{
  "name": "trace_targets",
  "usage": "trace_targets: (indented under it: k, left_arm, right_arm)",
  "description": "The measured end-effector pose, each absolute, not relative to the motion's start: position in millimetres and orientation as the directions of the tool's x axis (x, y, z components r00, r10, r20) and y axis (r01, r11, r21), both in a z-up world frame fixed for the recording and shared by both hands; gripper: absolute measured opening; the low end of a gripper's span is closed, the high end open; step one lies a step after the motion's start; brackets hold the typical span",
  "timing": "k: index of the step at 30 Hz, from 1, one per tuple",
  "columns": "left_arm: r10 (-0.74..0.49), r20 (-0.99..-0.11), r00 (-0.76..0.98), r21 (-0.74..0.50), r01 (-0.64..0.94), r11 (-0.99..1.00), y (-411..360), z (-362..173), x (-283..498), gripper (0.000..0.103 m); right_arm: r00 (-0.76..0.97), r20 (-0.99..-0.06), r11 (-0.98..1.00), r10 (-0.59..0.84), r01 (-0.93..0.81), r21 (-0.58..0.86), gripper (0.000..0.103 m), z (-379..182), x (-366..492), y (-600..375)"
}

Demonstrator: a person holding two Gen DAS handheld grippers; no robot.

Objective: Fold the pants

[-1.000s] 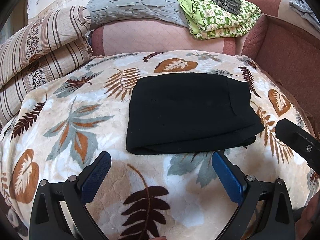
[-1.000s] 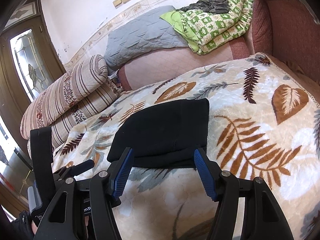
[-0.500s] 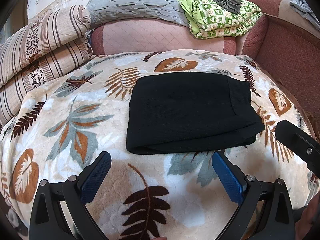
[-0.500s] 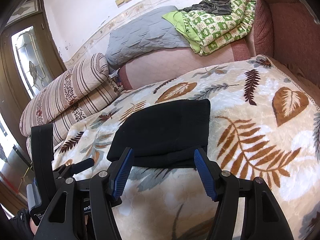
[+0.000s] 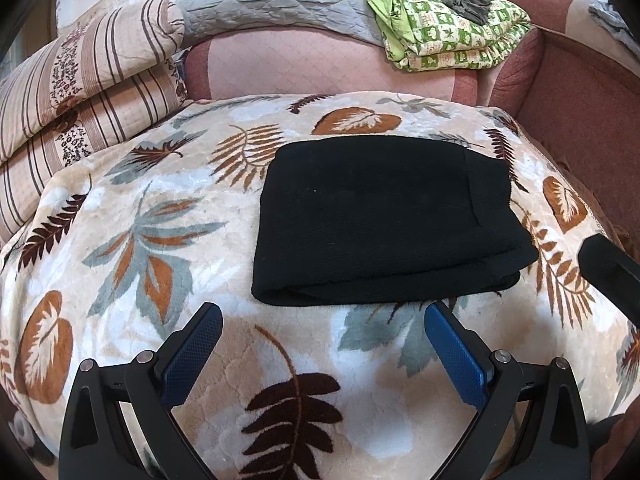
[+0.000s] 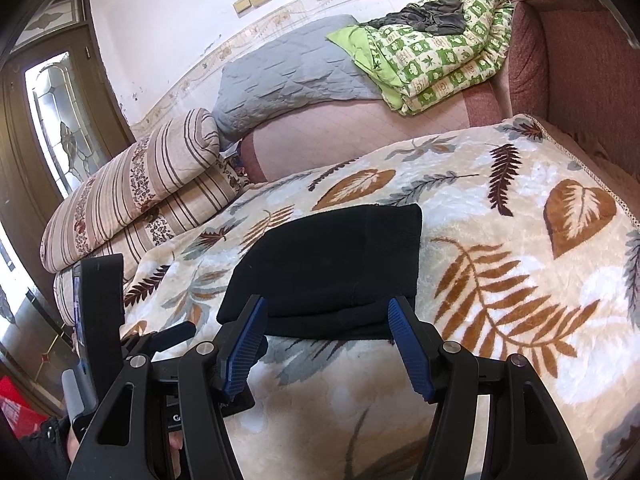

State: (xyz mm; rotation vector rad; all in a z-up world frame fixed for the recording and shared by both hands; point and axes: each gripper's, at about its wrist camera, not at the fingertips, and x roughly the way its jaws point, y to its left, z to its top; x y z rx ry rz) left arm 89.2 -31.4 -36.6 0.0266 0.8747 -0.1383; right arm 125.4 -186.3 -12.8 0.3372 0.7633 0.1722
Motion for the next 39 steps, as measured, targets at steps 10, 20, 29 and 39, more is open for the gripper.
trace_targets:
  k: [10,20,29,39]
  left_arm:
    - [-0.094,-0.753,0.651,-0.003,0.139,0.99,-36.7,-34.6,83.3,0.102]
    - [-0.078,-0.753,0.654,0.023,0.145,0.989,-37.9,-35.3,80.7,0.102]
    - [-0.077,-0.759,0.646,0.023,0.144,0.989,-35.9,-36.9,83.4,0.102]
    - [-0.075,-0.762,0.644,0.027,0.147,0.989,-36.0,-38.0,84.5,0.102]
  right_arm:
    - [0.718,-0.641,0.931,0.271,-0.025,0.364,0.065,-11.7,124.8,-189.5]
    - [0.715,-0.643,0.932,0.274,-0.032,0.362,0.065,-13.1,125.6,-186.4]
    - [0.71,-0.649,0.936,0.273,-0.039,0.351,0.065,-15.3,126.0,-183.6]
    - [0.706,-0.653,0.937,0.275,-0.045,0.346,0.065,-16.4,126.9,-181.9]
